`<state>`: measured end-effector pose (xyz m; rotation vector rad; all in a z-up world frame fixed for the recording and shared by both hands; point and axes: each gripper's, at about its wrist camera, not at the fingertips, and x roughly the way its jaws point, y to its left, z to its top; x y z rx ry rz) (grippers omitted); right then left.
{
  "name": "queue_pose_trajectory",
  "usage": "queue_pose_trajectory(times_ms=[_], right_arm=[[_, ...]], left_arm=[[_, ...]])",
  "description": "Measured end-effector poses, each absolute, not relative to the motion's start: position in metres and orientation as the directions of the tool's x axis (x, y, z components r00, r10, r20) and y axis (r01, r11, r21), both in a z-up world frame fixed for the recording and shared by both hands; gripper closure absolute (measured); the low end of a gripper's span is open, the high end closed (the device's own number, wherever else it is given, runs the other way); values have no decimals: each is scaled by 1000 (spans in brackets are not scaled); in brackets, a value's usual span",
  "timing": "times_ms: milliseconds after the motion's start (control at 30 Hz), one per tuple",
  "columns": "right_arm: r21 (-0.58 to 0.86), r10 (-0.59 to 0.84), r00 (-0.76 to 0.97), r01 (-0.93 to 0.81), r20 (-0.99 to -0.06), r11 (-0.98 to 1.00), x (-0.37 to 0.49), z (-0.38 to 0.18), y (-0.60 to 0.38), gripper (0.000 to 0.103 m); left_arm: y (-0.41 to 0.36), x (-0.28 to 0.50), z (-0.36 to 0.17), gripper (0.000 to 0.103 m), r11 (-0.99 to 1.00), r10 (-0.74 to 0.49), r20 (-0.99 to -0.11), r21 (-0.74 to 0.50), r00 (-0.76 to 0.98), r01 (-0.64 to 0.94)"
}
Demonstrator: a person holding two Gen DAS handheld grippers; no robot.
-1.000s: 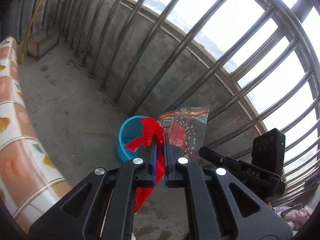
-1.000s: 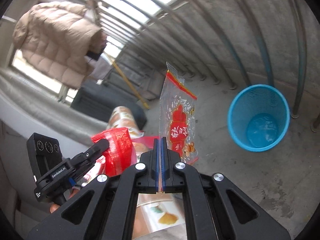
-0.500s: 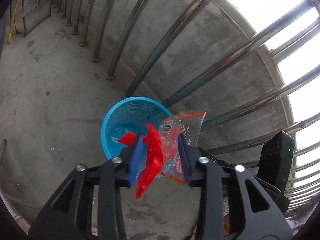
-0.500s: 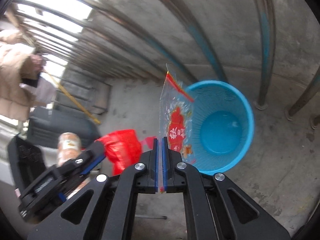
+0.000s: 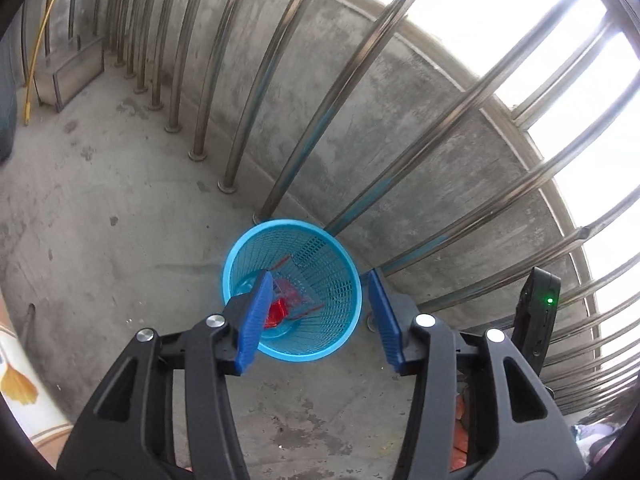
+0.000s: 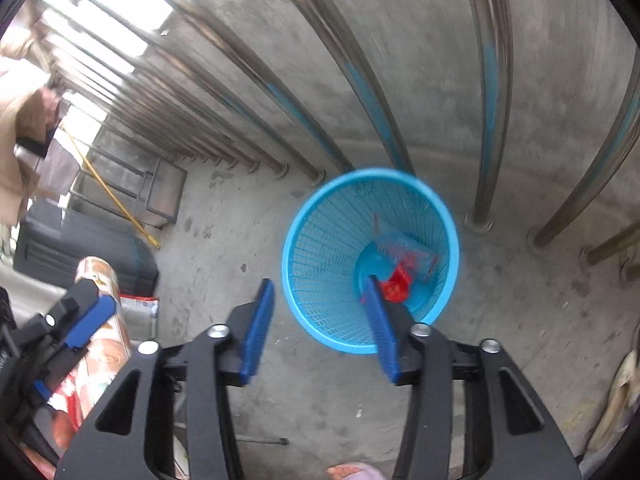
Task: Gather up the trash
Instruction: 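Carry both items over the blue wastebasket and open both tools to drop them, then move both tools back over the table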
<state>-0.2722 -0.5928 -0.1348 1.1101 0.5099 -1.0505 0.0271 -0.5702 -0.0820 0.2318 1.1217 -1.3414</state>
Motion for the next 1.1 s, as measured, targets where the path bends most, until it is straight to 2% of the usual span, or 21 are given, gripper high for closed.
queue_pose_trajectory(times_ms=[200,267,300,467,600,833,967,1100], right_arm=[[316,-556,363,931,-748,182,-261,-69,-549,20],[244,-614,318,948,-722,203,-256,-45,-532,9],[215,-639,302,953,-707,213,-253,-34,-523,6],[72,-731,256,959,-633,273,-232,13,-482,6],[47,-731,350,915,-586,400,-208,39,-453,6],[62,-660,565,780,-496,622,-154,75,-392,6],[129,-540,708,652,-455,747,-114,91,-351,6],[138,-436,786,538,-438,832,-78,100,-317,6]], left_arm=[[-525,17,-29,50,248,-684,-720,-381,-118,891],[-505,16,-13,45,243,-699,-708,-366,-100,898],[-494,16,-6,39,248,-704,-705,-356,-85,901],[-420,20,38,26,255,-760,-650,-315,-12,914],[-352,30,65,20,309,-782,-618,-271,82,912],[-219,65,100,15,473,-778,-569,-254,266,844],[-140,88,111,13,586,-738,-548,-230,394,777],[-57,110,113,12,701,-676,-512,-224,530,677]])
